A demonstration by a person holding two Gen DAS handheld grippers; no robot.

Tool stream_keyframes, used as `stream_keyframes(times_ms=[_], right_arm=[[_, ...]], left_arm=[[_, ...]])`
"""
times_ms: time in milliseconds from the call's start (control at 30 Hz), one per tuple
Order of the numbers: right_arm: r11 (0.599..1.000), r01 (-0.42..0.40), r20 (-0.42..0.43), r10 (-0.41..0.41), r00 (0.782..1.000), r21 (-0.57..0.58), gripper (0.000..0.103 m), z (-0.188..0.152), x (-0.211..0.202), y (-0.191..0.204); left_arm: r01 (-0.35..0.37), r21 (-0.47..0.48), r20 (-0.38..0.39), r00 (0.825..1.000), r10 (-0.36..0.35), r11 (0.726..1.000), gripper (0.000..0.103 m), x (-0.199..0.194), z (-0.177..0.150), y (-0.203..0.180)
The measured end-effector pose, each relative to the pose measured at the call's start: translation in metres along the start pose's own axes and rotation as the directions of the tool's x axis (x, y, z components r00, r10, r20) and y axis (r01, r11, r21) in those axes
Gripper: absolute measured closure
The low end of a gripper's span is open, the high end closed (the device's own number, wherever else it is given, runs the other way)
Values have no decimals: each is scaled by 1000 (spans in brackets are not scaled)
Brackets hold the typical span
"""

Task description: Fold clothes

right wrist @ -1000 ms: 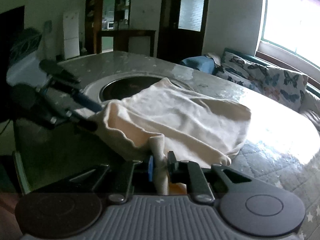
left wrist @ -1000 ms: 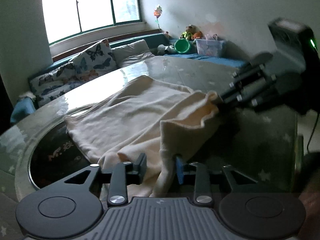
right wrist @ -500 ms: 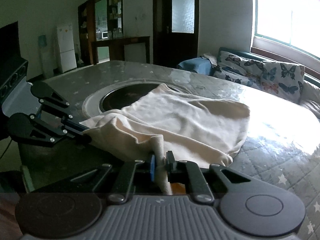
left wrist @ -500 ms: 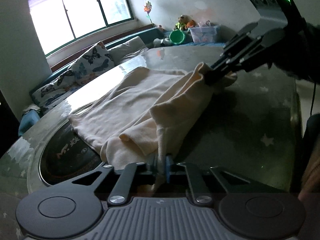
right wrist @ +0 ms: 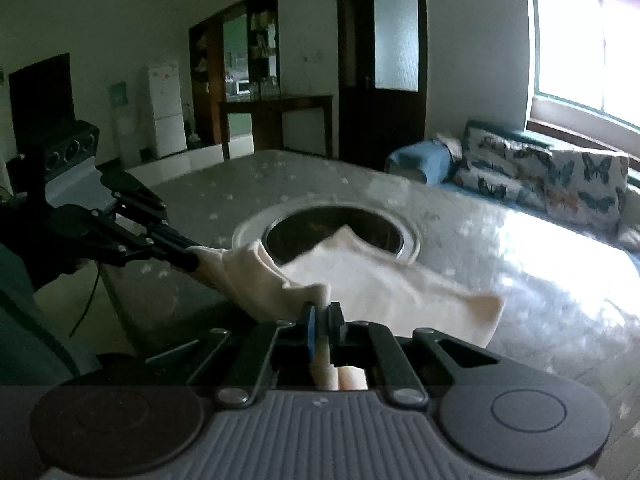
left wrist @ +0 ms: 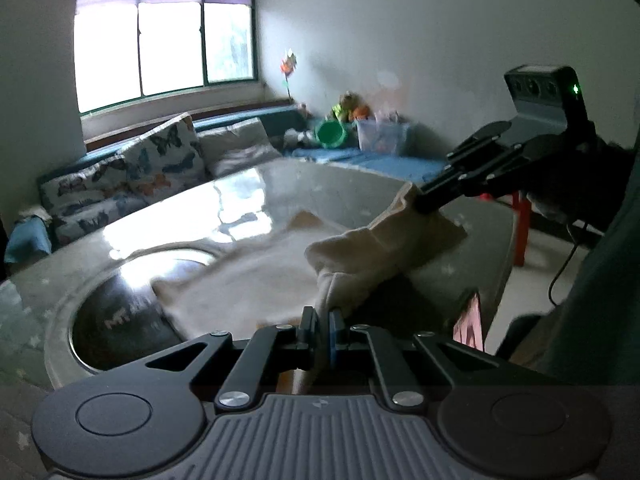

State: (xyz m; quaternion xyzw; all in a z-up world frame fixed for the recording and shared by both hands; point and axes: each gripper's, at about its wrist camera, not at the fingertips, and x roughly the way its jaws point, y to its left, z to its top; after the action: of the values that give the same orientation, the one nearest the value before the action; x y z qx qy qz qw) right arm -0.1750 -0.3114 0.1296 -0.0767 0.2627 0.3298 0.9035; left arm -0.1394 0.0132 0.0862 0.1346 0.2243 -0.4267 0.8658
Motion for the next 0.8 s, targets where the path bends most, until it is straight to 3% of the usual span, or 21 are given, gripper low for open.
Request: stream_keyframes(times_ms=[200,300,433,500,667,800], right_arm=[[1000,29,45,-28,999,-7,101,28,17,-32],[993,-17,-10,18,1000,113,100,30,36,-56],[981,-84,-68,97,993,172,91,13,41,-59],[972,-104,-85,124,989,210,81,1,37,-56],[923,-186,-93,229,969,337,64,-15,28,-54],[887,-211,-110,278,954,411,64,-28,36,-53]], left_arm=[[-39,-20,-7,999,39,999,96,34,20,31],[-50,-21,-48,998,49,999,96,58,21,43],[-44,-15,-81,996,42,999,96,66,13,44],[-42,-12,-85,996,41,999,96,64,10,42],[-55,-20,-78,996,53,998,96,59,8,39],[-61,-25,-69,996,59,998,96,58,8,36]])
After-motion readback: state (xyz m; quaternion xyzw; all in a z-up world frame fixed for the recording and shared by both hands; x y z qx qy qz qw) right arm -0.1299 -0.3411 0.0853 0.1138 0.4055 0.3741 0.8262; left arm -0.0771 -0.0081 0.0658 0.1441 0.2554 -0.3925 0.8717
